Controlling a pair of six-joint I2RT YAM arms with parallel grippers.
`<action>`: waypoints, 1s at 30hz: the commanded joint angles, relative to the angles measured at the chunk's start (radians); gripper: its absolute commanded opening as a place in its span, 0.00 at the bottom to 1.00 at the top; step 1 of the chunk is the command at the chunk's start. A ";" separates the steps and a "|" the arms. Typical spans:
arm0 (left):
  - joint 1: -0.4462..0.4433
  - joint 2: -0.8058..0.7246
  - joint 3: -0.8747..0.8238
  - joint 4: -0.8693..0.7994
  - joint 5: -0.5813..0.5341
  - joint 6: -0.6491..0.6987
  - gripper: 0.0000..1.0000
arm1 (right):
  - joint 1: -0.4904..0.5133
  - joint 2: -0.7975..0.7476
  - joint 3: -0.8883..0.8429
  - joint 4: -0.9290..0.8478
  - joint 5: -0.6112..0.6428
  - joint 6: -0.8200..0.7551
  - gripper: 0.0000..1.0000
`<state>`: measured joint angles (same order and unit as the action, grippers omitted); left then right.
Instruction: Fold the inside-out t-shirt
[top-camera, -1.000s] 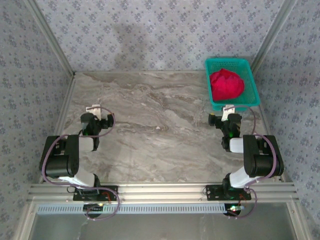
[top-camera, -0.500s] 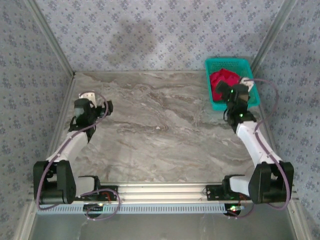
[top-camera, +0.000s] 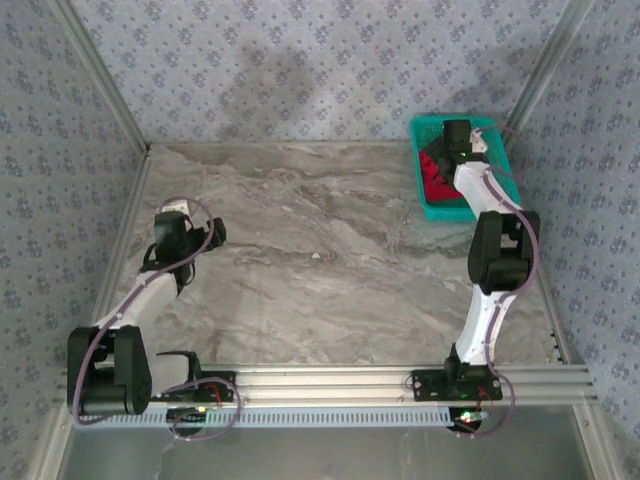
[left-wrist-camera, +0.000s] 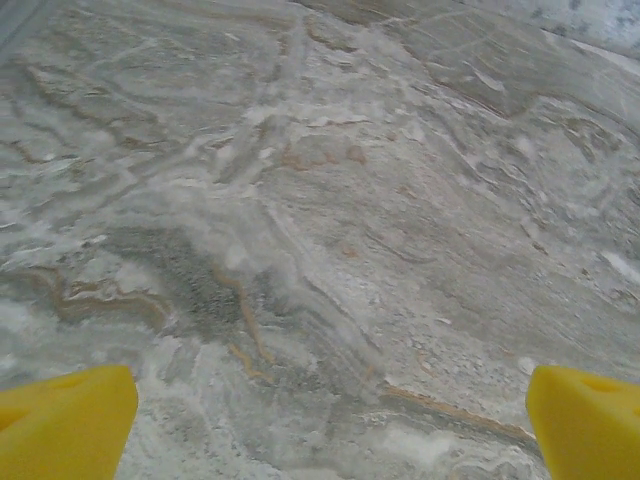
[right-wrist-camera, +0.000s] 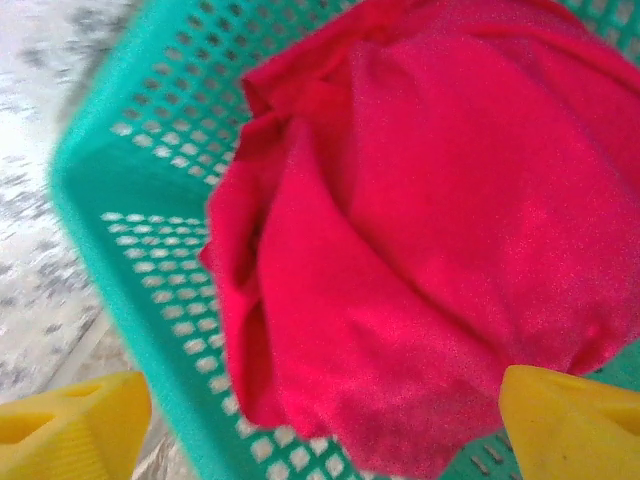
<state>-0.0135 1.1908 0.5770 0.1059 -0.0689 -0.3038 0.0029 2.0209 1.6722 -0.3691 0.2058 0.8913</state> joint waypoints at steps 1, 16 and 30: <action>0.004 -0.016 0.000 -0.077 -0.280 -0.169 1.00 | -0.025 0.114 0.107 -0.116 -0.047 0.098 0.88; 0.058 -0.009 0.001 -0.137 -0.358 -0.275 1.00 | 0.068 -0.094 0.073 -0.061 0.155 -0.014 0.00; 0.061 -0.006 -0.027 -0.064 -0.216 -0.258 0.94 | 0.326 -0.476 0.195 -0.023 0.261 -0.359 0.00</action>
<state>0.0441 1.1912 0.5526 0.0128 -0.3084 -0.5663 0.2924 1.5612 1.7859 -0.3855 0.4679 0.6327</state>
